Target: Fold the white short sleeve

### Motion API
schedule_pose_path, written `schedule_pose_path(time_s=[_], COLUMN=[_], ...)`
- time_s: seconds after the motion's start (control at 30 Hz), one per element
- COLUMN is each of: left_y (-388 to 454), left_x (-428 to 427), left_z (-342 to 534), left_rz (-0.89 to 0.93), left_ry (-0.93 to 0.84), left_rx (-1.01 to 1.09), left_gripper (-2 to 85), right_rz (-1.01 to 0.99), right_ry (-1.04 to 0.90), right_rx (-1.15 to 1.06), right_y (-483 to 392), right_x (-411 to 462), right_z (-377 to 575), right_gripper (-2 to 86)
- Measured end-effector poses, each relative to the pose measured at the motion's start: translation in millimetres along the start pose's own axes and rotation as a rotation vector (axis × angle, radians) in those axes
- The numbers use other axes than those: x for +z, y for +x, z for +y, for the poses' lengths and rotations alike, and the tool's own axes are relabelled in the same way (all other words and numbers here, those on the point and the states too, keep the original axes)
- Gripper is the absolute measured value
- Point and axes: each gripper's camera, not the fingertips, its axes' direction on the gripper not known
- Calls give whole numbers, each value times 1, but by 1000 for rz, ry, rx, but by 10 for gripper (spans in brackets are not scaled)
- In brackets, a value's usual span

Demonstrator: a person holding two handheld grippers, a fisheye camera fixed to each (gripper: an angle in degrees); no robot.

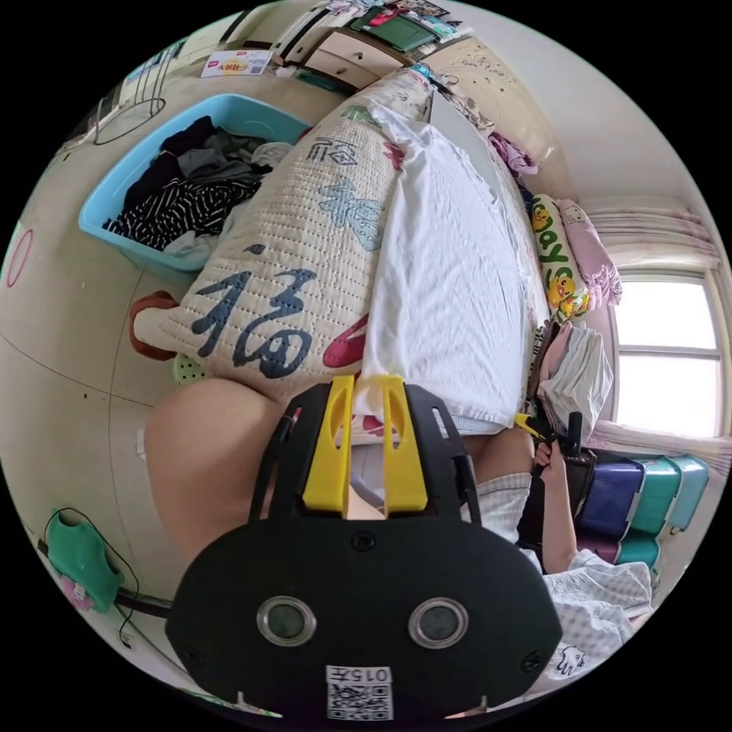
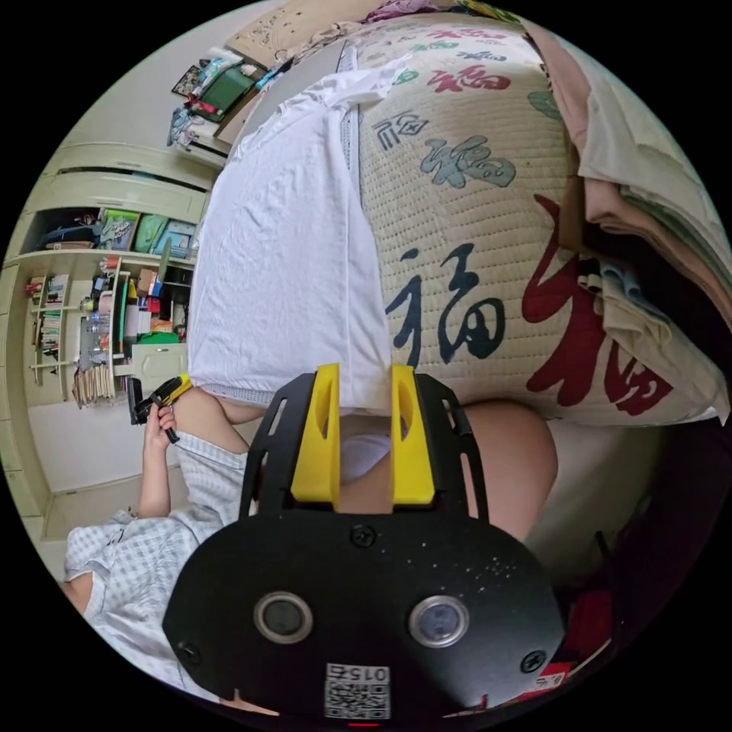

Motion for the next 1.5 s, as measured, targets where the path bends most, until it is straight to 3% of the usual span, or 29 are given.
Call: schedule_pose_path(time_s=[0.23,0.47,0.9,1.03,1.23,1.4,1.5], left_y=[26,49,114,123,106,132,196], left_x=[-16,3,18,20,2,-40,-44], left_z=[6,-17,-34,-43,-56,-91,-145], left_rz=[-56,-129,-327,-308,-62,-156,-203], left_ry=[48,-49,-51,-73,-116,-11,77], left_rx=[50,49,129,121,78,135,282], left_gripper=[-6,-7,-4,-2,5,4,2], right_rz=[131,222,399,318,47,-21,-100], right_ry=[-9,-70,-73,-57,52,244,367], right_rx=[-43,-68,-153,-104,54,108,96], right_y=[-30,-60,-116,-103,-42,-18,-19], right_x=[26,75,157,176,180,174,174], right_z=[-26,-65,-95,-95,-63,-47,-79], right_gripper=[6,-1,2,11,59,62,62])
